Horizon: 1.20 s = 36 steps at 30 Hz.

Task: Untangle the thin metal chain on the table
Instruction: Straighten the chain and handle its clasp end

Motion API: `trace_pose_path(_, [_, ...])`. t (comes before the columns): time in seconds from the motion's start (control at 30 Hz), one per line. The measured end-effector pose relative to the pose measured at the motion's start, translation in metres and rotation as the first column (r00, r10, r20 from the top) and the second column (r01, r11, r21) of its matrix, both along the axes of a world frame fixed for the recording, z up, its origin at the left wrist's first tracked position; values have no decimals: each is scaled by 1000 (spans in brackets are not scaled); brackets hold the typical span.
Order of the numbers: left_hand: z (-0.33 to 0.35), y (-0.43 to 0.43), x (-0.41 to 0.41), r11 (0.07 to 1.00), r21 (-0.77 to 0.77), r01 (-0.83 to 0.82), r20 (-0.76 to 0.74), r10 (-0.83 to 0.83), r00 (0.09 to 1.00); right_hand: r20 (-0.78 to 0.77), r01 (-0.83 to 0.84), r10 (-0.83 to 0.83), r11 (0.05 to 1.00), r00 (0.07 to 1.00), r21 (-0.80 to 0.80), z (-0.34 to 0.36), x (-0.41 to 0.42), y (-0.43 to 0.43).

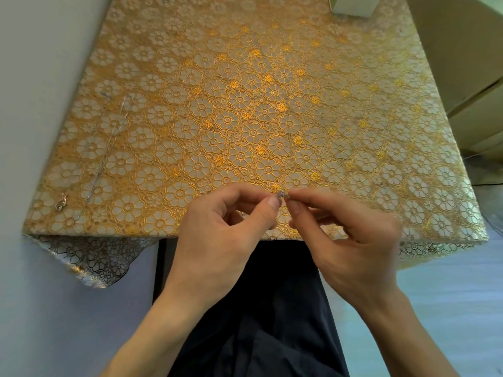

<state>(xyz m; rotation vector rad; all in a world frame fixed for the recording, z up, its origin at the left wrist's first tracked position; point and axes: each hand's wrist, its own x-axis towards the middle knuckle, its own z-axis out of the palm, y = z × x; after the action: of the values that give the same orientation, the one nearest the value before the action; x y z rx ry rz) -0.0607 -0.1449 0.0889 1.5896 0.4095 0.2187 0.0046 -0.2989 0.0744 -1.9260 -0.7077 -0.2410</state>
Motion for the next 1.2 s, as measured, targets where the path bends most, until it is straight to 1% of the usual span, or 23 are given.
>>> trace_pose_path(0.1, [0, 0, 1, 1000, 13, -2, 0, 2, 1000, 116, 35, -28, 997, 993, -64, 0, 1, 0])
trace_pose_path(0.23, [-3, -1, 2, 999, 36, -34, -12, 34, 999, 274, 114, -74, 985, 959, -132, -3, 2, 0])
trace_pose_path(0.37, [-3, -3, 2, 995, 79, -53, -28, 55, 998, 343, 151, -82, 973, 936, -177, -5, 2, 3])
trace_pose_path(0.5, [-1, -6, 2, 977, 201, -72, -22, 78, 997, 337, 191, -101, 950, 936, -245, -5, -1, 7])
trace_pose_path(0.6, [1, -9, 1, 944, 323, -72, -17, 82, 996, 347, 222, -114, 931, 931, -290, -4, -2, 9])
trace_pose_path(0.67, [2, -10, 1, 925, 373, -70, -12, 80, 997, 341, 232, -121, 923, 932, -307, -4, -2, 10])
trace_pose_path(0.9, [-1, -6, 2, 891, 451, -45, -8, 54, 999, 339, 265, -142, 898, 930, -350, -2, -2, 12])
trace_pose_path(1.07, [-2, 0, 3, 861, 508, -3, 5, 1, 1000, 275, 213, -118, 913, 954, -349, -3, 0, 9])
trace_pose_path(1.2, [-4, 5, 3, 816, 574, 61, -5, -72, 997, 250, 169, -72, 904, 965, -393, -6, 3, 6])
